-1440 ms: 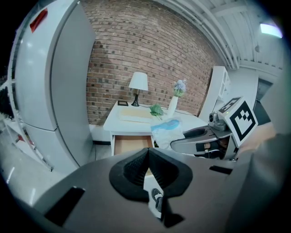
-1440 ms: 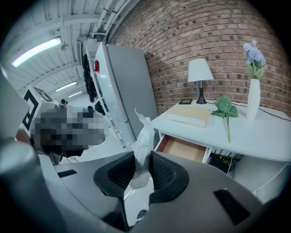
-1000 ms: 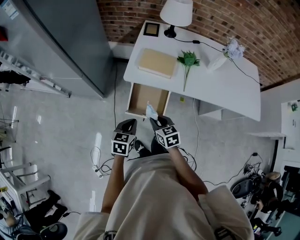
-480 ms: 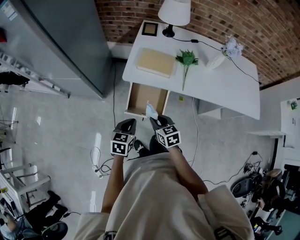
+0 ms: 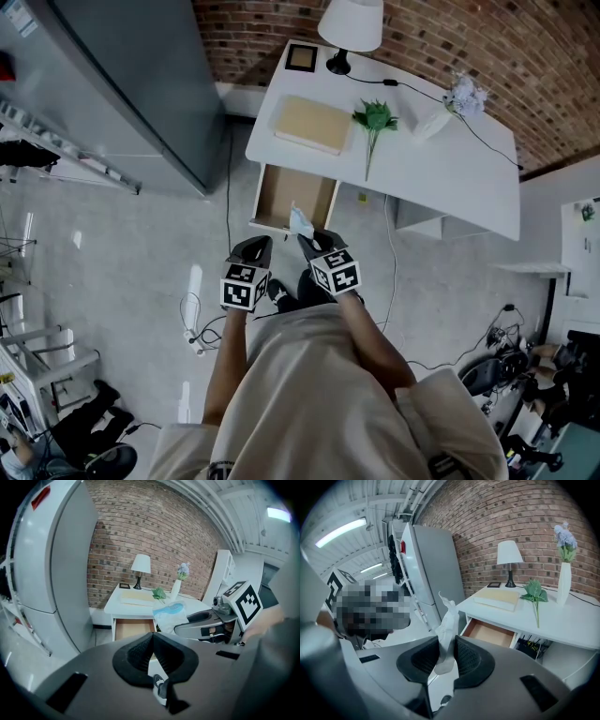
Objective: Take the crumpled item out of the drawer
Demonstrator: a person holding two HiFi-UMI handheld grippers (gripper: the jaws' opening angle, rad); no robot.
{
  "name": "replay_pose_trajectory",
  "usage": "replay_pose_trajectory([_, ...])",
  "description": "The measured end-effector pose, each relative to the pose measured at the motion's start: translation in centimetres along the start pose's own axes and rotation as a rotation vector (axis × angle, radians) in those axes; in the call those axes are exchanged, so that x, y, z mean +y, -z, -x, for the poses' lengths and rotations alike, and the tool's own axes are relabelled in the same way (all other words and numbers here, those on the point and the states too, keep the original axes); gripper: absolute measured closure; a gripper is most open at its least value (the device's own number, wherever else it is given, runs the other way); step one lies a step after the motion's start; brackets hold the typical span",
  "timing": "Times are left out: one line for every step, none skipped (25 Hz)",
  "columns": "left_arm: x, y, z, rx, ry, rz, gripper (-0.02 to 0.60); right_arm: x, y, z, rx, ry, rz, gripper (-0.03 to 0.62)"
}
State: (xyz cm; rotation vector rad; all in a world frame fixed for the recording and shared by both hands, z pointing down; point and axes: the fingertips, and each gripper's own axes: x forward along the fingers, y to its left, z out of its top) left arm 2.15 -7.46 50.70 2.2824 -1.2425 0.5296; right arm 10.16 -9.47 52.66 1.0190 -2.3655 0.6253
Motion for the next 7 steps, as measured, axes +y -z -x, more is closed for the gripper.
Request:
replay_pose_trajectory([-0.09,0.01,-0.07,0.001,0.002,-0.001,0.566,-0.06,0.01,0.04,0.000,0.000,0.000,0.488])
replay_pose_trajectory([-0.17,-0.02,-0.13,0.002,0.004,-0.003,0.566,-0.13,0.01,0.07,0.000,0.001,0.000,0.488])
replay_pose_trajectory([-0.22,-0.08,-0.20,0.003,0.006,-0.006,0.566,-0.19,-0.02,0.09,-0.001,0.002,-0.001,0.488])
replay_pose_trajectory([-0.24,-0.17,-0.25,0.004,0.008,-0.008,0.566,-0.24,-0.05,0.09,-0.001,0.002,-0.002,0.488])
replay_pose_trajectory([-0.23,-0.29,-0.30,0.004,0.010,-0.009,0.566,-0.28,-0.11,0.09,-0.001,0.003,-0.001,0.488])
replay_pose_trajectory([-0.20,-0.41,-0.33,0.003,0.011,-0.011,0.566,-0.32,-0.17,0.08,-0.001,0.003,-0.001,0.488])
replay_pose_trajectory([-0.18,-0.55,-0.37,0.002,0.013,-0.011,0.566,-0.36,-0.24,0.06,-0.001,0.004,0.000,0.488])
